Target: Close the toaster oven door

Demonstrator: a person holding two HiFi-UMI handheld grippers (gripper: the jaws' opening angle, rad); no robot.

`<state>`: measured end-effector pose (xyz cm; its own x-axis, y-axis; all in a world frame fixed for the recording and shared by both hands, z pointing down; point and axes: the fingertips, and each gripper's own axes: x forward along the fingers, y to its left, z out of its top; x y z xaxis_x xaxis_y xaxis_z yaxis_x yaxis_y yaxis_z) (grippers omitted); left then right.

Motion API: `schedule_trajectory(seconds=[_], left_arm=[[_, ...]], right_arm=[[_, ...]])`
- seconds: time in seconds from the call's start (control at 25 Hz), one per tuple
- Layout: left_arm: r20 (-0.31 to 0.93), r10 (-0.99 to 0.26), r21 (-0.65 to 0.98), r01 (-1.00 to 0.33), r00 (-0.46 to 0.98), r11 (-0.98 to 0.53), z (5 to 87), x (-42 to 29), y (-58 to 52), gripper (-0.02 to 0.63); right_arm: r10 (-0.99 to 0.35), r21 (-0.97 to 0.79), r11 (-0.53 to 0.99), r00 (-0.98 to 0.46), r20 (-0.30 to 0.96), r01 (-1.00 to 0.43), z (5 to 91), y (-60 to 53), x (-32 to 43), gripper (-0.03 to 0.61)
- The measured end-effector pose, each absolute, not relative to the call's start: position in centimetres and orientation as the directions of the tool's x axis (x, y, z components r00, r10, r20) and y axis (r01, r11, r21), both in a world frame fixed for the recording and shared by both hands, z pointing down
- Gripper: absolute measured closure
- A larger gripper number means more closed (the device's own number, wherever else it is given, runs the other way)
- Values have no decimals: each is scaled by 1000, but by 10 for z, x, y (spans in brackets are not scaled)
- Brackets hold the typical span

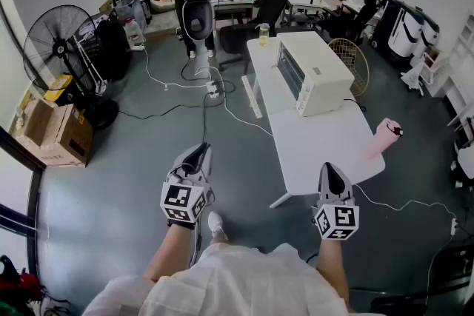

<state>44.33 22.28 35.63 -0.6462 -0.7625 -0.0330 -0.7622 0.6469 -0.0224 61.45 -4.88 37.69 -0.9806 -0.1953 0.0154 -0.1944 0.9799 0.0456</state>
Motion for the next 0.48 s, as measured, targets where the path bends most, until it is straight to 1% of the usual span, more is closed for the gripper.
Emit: schedule_trajectory(seconds=[0.48], left_arm=[[-38,-780,-21,-780,-624,625,358,451,204,581]], right_arm=[[-210,50,977,-978,7,-209,376,-61,626,577]])
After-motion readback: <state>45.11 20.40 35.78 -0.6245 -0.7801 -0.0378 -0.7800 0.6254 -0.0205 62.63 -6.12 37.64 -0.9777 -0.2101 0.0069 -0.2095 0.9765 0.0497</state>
